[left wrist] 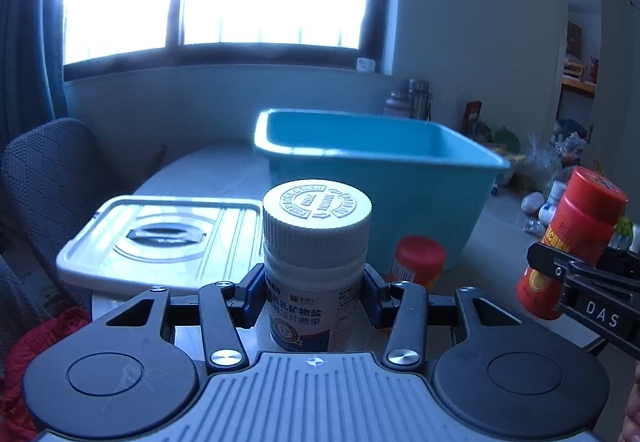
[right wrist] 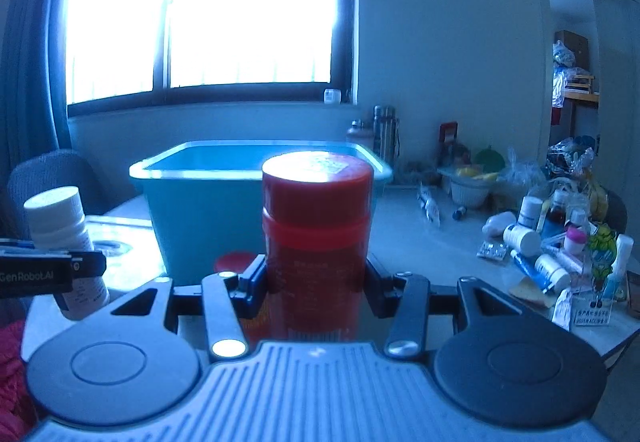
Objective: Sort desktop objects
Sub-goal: 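Lift both held containers and carry them over the blue tub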
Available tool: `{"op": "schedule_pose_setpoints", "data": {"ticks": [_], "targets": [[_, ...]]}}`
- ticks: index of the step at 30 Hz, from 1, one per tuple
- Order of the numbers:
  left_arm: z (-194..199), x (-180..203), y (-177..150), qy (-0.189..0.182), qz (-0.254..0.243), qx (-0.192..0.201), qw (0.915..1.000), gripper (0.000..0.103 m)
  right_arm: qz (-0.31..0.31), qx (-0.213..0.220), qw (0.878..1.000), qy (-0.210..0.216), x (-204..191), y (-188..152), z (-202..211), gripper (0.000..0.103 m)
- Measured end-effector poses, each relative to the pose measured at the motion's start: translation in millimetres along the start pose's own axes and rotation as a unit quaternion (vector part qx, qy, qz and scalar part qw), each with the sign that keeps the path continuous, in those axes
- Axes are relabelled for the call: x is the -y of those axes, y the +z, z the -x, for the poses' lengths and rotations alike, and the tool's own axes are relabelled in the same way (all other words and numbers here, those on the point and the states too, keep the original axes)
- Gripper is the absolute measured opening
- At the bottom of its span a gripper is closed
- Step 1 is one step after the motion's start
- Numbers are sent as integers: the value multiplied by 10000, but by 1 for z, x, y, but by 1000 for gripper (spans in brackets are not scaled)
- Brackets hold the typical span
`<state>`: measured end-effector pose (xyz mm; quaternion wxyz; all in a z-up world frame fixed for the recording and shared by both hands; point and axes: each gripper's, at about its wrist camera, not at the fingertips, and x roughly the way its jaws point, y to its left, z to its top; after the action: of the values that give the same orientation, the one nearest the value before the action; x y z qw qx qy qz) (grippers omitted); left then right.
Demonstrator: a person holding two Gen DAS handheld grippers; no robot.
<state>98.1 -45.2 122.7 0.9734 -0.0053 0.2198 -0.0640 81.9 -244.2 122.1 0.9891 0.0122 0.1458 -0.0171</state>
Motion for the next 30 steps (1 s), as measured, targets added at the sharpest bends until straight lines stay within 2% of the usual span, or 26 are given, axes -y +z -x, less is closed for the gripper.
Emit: {"op": "schedule_pose_setpoints", "data": {"ticks": [7, 16, 24, 30], "targets": [[11, 4, 37, 7, -33, 78, 10000, 49, -52, 90, 9999, -17, 6, 32, 0, 49], [-9, 11, 97, -103, -11, 206, 9997, 49, -81, 298, 9995, -41, 6, 84, -32, 49], [-62, 12, 154, -223, -52, 237, 9995, 49, 63, 447, 9990, 33, 0, 126, -89, 49], [-118, 7, 173, -276, -37, -11, 9996, 49, 67, 281, 9996, 17, -3, 137, -137, 49]]}}
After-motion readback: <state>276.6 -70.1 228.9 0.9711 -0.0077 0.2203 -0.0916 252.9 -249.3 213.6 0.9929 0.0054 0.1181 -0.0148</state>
